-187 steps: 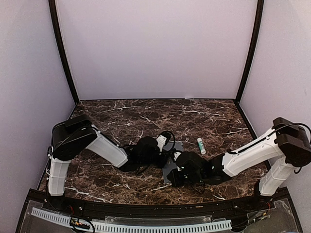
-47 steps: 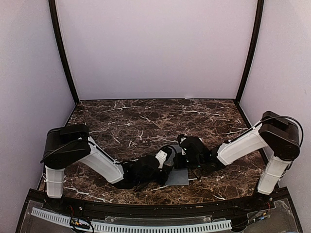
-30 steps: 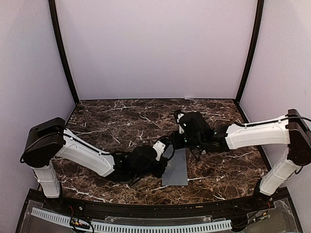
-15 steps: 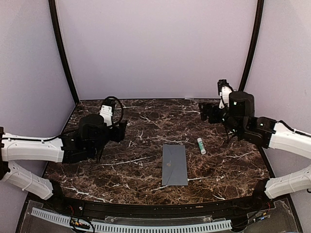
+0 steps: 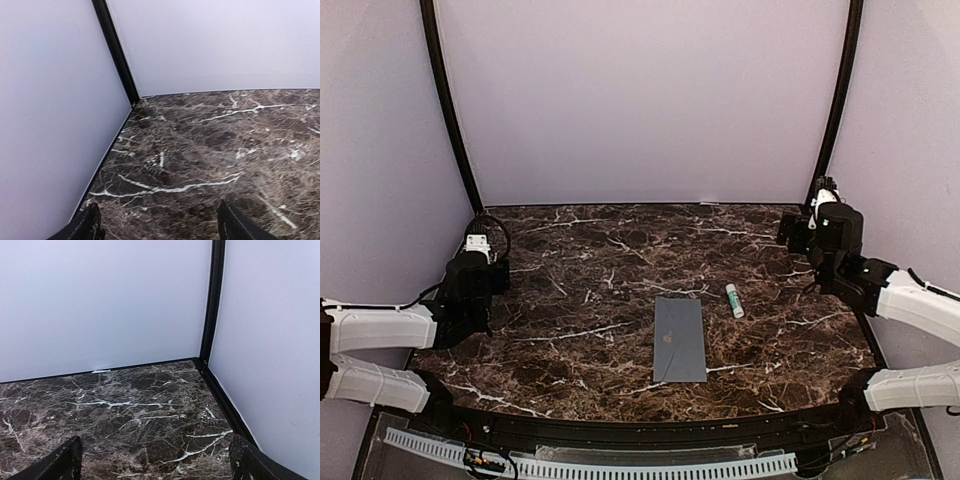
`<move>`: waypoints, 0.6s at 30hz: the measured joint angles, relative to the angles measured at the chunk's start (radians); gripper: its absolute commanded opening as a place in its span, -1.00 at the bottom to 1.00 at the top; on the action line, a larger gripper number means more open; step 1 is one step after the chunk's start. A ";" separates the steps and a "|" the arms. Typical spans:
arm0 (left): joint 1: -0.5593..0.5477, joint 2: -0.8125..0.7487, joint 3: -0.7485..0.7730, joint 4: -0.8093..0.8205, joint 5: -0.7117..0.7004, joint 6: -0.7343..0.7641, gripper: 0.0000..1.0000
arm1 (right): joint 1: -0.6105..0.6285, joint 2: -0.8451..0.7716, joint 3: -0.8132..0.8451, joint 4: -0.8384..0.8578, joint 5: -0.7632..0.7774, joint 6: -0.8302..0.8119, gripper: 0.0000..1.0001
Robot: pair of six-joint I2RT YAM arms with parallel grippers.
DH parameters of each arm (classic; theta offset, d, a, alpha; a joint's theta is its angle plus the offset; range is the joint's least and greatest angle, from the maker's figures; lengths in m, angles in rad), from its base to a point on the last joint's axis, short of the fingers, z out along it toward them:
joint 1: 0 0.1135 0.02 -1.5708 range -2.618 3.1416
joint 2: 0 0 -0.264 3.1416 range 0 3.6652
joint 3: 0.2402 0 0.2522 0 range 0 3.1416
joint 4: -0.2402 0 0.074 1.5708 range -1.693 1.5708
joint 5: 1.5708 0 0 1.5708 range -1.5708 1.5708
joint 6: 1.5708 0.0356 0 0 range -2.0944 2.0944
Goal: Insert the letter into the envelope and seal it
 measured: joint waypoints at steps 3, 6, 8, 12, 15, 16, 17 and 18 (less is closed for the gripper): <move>0.070 -0.001 -0.096 0.134 0.010 0.061 0.52 | -0.064 0.014 -0.047 0.051 -0.010 -0.016 0.97; 0.145 0.002 -0.165 0.238 0.063 0.103 0.58 | -0.136 0.015 -0.144 0.148 -0.061 -0.050 0.97; 0.188 0.016 -0.175 0.291 0.096 0.109 0.59 | -0.177 0.015 -0.220 0.225 -0.096 -0.073 0.97; 0.291 0.090 -0.173 0.386 0.203 0.098 0.61 | -0.245 0.021 -0.412 0.449 -0.164 -0.136 0.97; 0.350 0.163 -0.171 0.437 0.275 0.077 0.61 | -0.295 0.048 -0.522 0.628 -0.222 -0.172 0.97; 0.363 0.191 -0.170 0.458 0.296 0.072 0.61 | -0.314 0.063 -0.554 0.700 -0.247 -0.185 0.97; 0.374 0.220 -0.168 0.480 0.315 0.067 0.60 | -0.329 0.080 -0.581 0.769 -0.269 -0.197 0.97; 0.381 0.243 -0.167 0.497 0.328 0.063 0.60 | -0.343 0.102 -0.603 0.838 -0.283 -0.208 0.97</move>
